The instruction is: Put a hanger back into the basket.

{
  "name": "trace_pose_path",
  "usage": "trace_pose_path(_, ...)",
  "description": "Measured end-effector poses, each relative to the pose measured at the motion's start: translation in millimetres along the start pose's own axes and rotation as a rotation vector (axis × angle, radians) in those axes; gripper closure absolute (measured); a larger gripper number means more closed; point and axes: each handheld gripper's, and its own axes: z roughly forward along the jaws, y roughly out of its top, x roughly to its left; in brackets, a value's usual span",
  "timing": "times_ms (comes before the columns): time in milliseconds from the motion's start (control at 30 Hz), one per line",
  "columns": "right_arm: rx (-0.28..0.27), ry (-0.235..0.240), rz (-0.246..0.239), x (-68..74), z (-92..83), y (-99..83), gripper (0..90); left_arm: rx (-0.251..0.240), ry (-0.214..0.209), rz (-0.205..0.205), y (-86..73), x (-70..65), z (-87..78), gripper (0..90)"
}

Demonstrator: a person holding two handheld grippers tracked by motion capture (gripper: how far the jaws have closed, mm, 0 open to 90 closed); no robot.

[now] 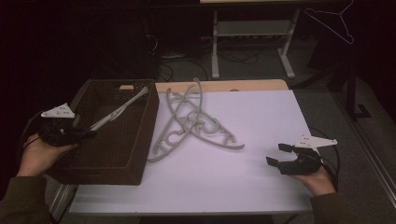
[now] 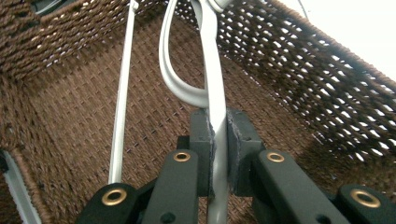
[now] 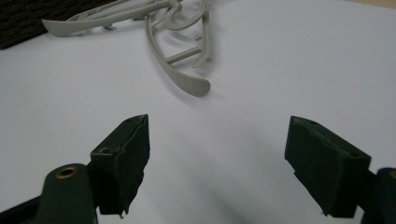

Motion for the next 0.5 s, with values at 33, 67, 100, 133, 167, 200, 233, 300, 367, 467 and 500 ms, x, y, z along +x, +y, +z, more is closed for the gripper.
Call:
trace_pose_path(33,0.003,-0.001,0.004,0.4,0.6,0.2,21.7,0.000,-0.003,-0.005,-0.4,0.8,2.0,82.4)
trace_pose_path(67,0.003,-0.001,0.004,0.4,0.6,0.2,21.7,0.002,-0.003,0.006,-0.3,1.9,4.4,82.4)
trace_pose_path(100,0.003,-0.002,0.003,0.6,0.8,0.3,21.7,0.008,-0.004,0.006,-0.1,2.2,7.3,82.4)
trace_pose_path(133,0.002,-0.002,0.001,0.8,0.8,0.4,21.7,0.018,-0.006,0.011,0.2,2.4,10.2,82.4)
trace_pose_path(167,0.003,-0.002,0.002,0.9,0.8,0.3,21.7,0.027,-0.010,0.017,0.5,3.3,13.0,82.4)
trace_pose_path(200,0.003,-0.003,0.002,0.8,0.8,0.2,21.7,0.033,-0.017,0.014,0.3,4.3,15.9,82.3)
trace_pose_path(233,0.004,-0.004,0.002,0.2,0.5,0.1,21.7,0.045,-0.028,0.007,-0.7,5.6,21.2,82.3)
trace_pose_path(300,0.002,-0.004,0.001,-0.2,0.4,0.0,21.7,0.050,-0.032,0.003,-1.5,5.8,23.7,82.3)
trace_pose_path(367,0.001,-0.006,0.003,-0.9,-0.1,-0.5,21.7,0.057,-0.041,-0.002,-2.9,5.9,28.5,82.3)
trace_pose_path(467,0.001,-0.008,0.004,-1.1,-0.5,-0.6,21.7,0.076,-0.064,-0.017,-6.6,5.8,36.7,82.2)
trace_pose_path(500,0.001,-0.009,0.004,-1.1,-0.6,-0.5,21.7,0.081,-0.069,-0.017,-8.1,5.7,38.9,82.2)
